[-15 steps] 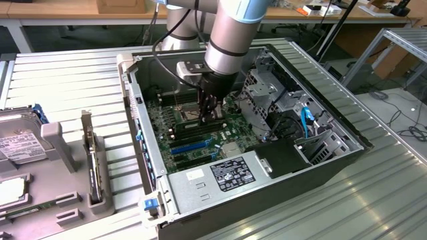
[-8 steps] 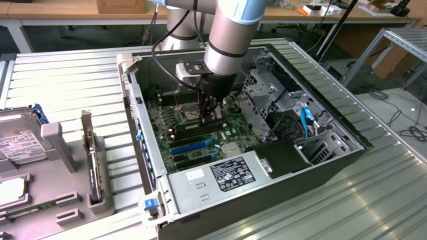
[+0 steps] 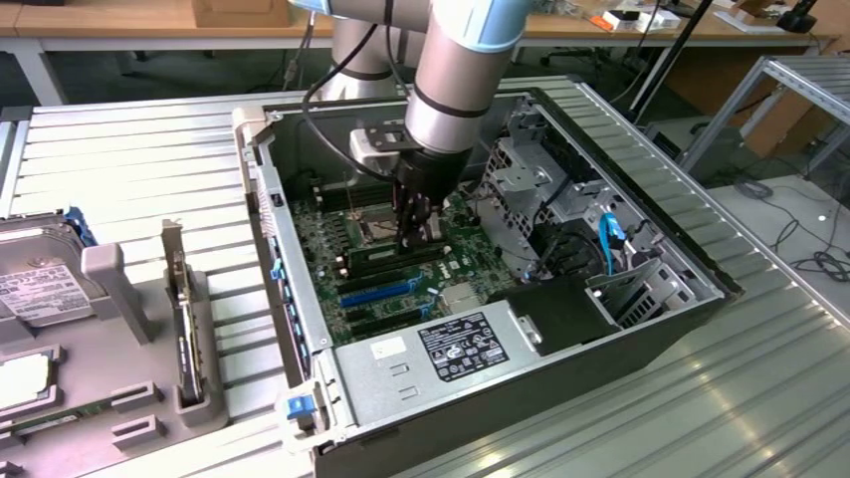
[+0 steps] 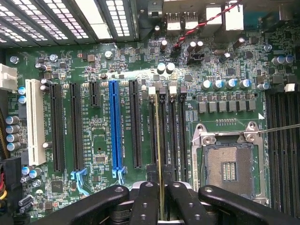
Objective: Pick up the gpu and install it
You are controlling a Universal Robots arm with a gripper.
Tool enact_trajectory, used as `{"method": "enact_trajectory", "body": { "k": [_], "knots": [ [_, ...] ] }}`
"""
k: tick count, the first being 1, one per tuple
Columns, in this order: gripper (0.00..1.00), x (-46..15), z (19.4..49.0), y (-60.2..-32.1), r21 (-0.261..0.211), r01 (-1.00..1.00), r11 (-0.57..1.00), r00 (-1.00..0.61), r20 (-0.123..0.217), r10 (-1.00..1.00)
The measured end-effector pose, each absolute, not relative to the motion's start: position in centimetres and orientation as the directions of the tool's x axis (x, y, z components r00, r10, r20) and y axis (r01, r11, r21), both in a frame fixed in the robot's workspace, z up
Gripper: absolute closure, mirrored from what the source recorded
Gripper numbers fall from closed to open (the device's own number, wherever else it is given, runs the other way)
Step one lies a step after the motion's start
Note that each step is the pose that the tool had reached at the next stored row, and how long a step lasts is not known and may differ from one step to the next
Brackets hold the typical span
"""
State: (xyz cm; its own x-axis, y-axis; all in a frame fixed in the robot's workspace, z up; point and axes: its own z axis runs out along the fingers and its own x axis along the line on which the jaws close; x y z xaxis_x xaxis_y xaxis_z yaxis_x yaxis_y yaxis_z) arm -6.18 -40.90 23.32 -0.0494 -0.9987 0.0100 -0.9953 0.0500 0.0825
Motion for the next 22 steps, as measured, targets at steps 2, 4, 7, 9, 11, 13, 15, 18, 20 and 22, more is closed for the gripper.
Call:
{"method": "enact_trajectory", "body": {
  "k": [2, 4, 7, 9, 11, 13, 15, 18, 20, 22],
  "knots": [
    [0.86, -6.18, 23.28, -40.9, 0.082, -0.995, 0.05, -0.049, 0.011, -0.999],
    [0.86, -6.18, 23.25, -40.9, 0.081, -0.995, 0.05, -0.049, 0.012, -0.999],
    [0.86, -6.18, 23.19, -40.9, 0.081, -0.995, 0.051, -0.049, 0.016, -0.999],
    [0.86, -6.17, 23.15, -40.9, 0.081, -0.995, 0.051, -0.049, 0.018, -0.999],
    [0.86, -6.17, 23.14, -40.9, 0.081, -0.995, 0.051, -0.049, 0.019, -0.999],
    [0.86, -6.17, 23.13, -40.9, 0.081, -0.995, 0.051, -0.049, 0.019, -0.999],
    [0.86, -6.17, 23.14, -40.9, 0.081, -0.995, 0.051, -0.049, 0.019, -0.999],
    [0.86, -6.14, 23.13, -40.9, 0.081, -0.995, 0.051, -0.049, 0.019, -0.999],
    [0.86, -6.14, 23.12, -40.9, 0.081, -0.995, 0.051, -0.049, 0.019, -0.999],
    [0.86, -6.14, 23.08, -40.9, 0.081, -0.995, 0.051, -0.049, 0.019, -0.999]
  ]
}}
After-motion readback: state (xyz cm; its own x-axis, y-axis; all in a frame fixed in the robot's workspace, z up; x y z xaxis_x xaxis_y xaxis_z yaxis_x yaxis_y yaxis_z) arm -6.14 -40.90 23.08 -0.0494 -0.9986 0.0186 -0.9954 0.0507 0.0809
